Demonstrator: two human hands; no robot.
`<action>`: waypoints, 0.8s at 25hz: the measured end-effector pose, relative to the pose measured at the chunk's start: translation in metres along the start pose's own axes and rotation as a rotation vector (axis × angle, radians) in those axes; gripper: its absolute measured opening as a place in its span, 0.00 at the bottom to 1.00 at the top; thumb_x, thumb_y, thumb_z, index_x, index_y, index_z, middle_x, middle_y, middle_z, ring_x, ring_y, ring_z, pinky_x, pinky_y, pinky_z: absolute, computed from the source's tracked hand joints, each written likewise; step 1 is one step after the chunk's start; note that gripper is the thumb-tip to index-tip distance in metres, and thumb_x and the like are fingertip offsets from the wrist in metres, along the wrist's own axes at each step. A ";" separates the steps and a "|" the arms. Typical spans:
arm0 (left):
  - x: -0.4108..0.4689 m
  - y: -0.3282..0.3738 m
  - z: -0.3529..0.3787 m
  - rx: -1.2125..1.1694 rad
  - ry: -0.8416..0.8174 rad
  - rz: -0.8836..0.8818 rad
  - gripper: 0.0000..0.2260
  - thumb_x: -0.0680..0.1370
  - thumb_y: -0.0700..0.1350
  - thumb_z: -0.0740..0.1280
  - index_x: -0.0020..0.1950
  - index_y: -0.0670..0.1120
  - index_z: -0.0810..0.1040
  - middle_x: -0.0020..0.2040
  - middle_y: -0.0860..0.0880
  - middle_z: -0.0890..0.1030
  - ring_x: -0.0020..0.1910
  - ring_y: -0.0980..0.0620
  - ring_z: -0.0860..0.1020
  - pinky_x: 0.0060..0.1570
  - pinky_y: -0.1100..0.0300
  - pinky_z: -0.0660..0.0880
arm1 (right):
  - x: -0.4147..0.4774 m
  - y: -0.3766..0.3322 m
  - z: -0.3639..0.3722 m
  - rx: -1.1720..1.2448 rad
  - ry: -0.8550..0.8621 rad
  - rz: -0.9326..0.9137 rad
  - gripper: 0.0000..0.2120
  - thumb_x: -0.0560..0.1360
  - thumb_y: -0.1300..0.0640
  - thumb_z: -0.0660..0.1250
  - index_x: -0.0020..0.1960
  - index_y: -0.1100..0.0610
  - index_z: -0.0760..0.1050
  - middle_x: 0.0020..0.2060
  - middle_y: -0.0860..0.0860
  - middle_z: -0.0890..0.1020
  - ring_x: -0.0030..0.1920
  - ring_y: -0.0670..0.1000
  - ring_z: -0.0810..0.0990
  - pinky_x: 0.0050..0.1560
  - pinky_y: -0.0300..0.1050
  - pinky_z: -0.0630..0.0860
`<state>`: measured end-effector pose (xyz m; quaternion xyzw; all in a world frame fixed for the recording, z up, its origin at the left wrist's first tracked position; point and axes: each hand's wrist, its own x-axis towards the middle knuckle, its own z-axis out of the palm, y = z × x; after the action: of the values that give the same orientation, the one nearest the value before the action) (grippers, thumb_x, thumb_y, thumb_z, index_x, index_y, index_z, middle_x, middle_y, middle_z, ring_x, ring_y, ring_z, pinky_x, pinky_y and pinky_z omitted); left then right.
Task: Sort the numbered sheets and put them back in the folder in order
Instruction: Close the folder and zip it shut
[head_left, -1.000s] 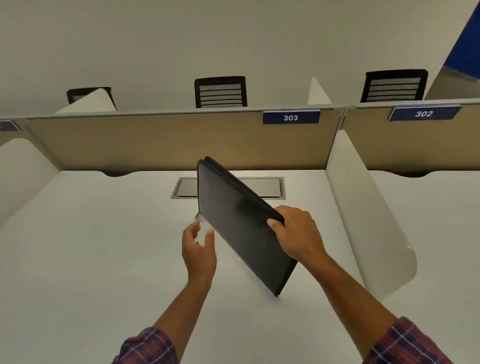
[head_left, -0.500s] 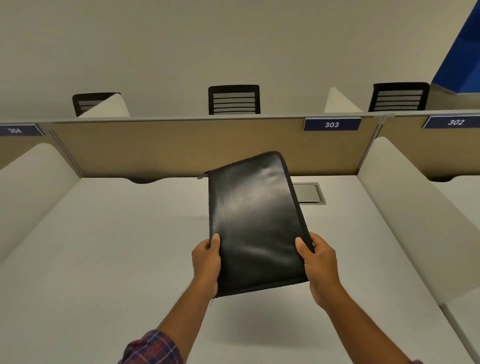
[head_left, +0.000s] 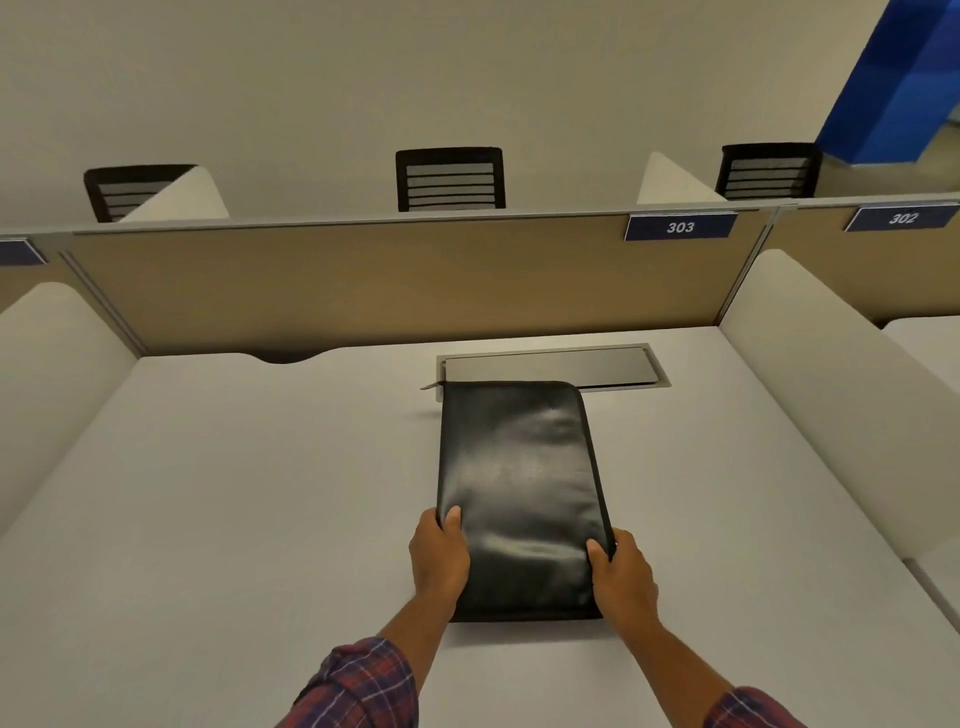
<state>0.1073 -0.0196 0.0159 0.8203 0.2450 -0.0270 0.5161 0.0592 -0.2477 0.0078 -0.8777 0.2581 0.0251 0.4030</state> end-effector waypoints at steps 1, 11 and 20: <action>0.002 -0.001 0.002 0.025 0.005 -0.007 0.13 0.86 0.53 0.61 0.61 0.45 0.76 0.54 0.48 0.80 0.55 0.45 0.80 0.60 0.48 0.79 | 0.002 0.003 0.002 -0.052 -0.008 -0.004 0.15 0.85 0.47 0.62 0.65 0.56 0.72 0.54 0.51 0.80 0.54 0.56 0.80 0.58 0.56 0.76; -0.005 -0.002 0.024 0.349 0.114 0.017 0.17 0.86 0.54 0.61 0.64 0.42 0.78 0.59 0.43 0.77 0.56 0.46 0.77 0.56 0.53 0.76 | 0.018 0.023 0.004 -0.369 0.150 -0.189 0.16 0.85 0.45 0.60 0.59 0.57 0.76 0.50 0.53 0.78 0.47 0.51 0.73 0.49 0.47 0.77; -0.001 -0.022 0.025 0.909 0.018 0.553 0.29 0.87 0.59 0.50 0.79 0.41 0.69 0.79 0.40 0.69 0.78 0.38 0.68 0.76 0.43 0.66 | 0.042 0.041 -0.007 -0.661 0.005 -0.462 0.38 0.84 0.39 0.35 0.82 0.61 0.62 0.80 0.60 0.66 0.78 0.63 0.69 0.74 0.59 0.66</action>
<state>0.1024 -0.0338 -0.0132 0.9954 -0.0125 0.0138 0.0941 0.0747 -0.2932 -0.0265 -0.9950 0.0332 0.0137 0.0937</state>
